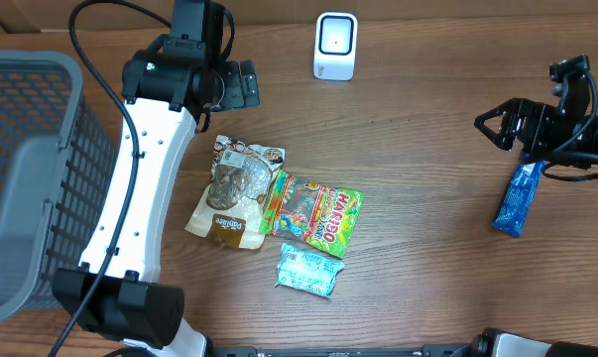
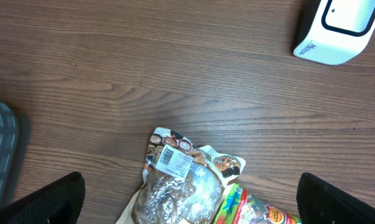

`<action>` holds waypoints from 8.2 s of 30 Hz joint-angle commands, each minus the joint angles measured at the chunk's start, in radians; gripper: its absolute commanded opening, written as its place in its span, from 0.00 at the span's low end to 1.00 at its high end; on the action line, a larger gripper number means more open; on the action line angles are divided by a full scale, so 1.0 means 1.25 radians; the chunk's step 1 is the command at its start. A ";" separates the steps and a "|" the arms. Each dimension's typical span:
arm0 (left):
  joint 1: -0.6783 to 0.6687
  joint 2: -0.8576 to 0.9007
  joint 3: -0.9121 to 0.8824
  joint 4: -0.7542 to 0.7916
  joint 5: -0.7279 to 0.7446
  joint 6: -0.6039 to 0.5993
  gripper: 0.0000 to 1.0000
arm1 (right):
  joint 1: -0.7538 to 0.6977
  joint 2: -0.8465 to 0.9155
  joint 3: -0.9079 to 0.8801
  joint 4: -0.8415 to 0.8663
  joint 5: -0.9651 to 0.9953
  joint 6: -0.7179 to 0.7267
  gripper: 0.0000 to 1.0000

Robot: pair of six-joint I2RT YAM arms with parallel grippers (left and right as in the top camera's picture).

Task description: Scan the item barcode

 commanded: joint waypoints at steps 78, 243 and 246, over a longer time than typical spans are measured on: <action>0.003 -0.012 0.013 0.000 -0.005 0.018 1.00 | 0.081 0.028 0.000 0.018 0.007 -0.009 1.00; 0.003 -0.012 0.013 0.000 -0.004 0.018 1.00 | 0.800 0.398 -0.239 0.478 0.511 0.926 1.00; 0.003 -0.012 0.013 0.000 -0.005 0.018 1.00 | 0.800 0.410 -0.244 0.487 0.511 0.956 0.96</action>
